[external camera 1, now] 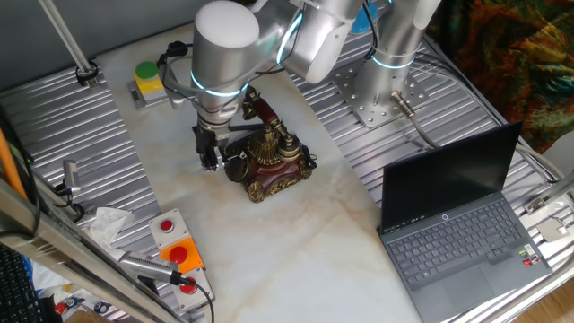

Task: Dial a number on an old rotary phone

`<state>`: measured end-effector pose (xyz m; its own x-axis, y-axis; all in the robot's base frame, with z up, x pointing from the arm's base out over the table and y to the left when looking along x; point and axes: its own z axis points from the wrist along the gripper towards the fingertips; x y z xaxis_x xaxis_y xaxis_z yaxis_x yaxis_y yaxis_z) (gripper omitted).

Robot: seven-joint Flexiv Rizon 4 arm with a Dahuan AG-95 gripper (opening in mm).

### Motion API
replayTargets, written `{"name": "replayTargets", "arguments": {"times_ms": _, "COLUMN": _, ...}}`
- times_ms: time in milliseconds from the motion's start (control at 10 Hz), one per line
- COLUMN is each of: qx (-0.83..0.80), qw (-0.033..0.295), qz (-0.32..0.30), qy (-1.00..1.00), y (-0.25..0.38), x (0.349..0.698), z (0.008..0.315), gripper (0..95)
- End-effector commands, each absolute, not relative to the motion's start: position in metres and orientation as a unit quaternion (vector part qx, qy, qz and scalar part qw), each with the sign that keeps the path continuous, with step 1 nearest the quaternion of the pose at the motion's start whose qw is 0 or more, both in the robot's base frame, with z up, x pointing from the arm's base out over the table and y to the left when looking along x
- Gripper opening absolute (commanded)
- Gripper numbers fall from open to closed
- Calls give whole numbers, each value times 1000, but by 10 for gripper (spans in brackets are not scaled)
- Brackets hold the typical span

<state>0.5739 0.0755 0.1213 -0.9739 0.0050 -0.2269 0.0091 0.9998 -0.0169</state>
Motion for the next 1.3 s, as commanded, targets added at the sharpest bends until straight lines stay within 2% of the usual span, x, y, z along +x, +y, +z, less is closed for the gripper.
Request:
{"name": "replayTargets", "arguments": {"times_ms": 100, "qx": 0, "qw": 114, "qz": -7, "qy": 993, "y": 76, "x": 574, "z": 122, "gripper": 0}}
{"name": "replayTargets", "arguments": {"times_ms": 1300, "qx": 16, "qw": 116, "qz": -11, "qy": 993, "y": 76, "x": 573, "z": 122, "gripper": 0}}
